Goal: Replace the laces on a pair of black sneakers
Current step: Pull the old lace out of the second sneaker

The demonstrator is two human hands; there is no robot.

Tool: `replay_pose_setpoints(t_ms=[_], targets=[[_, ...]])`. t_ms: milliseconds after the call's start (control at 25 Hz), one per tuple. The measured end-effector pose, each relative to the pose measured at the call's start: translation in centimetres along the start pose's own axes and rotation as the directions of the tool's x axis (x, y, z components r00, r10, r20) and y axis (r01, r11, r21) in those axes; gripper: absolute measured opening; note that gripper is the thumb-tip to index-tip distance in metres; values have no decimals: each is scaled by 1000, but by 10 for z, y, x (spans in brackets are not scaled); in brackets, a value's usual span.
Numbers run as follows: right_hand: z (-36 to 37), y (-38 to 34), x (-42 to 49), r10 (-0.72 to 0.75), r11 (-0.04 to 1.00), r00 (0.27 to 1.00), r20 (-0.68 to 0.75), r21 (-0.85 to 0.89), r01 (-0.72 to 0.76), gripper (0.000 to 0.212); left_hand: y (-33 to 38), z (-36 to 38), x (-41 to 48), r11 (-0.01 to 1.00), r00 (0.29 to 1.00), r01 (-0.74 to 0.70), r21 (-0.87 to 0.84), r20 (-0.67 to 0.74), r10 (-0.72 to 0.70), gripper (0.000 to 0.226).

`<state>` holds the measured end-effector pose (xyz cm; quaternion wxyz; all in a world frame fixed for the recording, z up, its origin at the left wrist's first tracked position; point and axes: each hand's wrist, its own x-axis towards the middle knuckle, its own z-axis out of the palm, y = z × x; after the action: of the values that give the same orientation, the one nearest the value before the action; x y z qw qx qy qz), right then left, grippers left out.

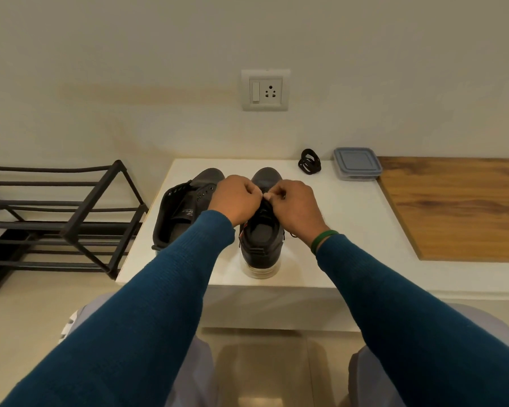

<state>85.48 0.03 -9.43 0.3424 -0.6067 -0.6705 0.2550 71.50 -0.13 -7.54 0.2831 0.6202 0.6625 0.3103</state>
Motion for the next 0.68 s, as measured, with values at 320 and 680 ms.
replay_pose_setpoints(t_ms=[320,680], targets=[[-4,-2,1,390,604,911,136,709,-365,22,-3,-1,0,995,995,84,-48,-50,-87,22],[-94,-17,19,137,-7,987,-79,997,81,5,13,-5,1,904,942,336,-264,125,-313,16]])
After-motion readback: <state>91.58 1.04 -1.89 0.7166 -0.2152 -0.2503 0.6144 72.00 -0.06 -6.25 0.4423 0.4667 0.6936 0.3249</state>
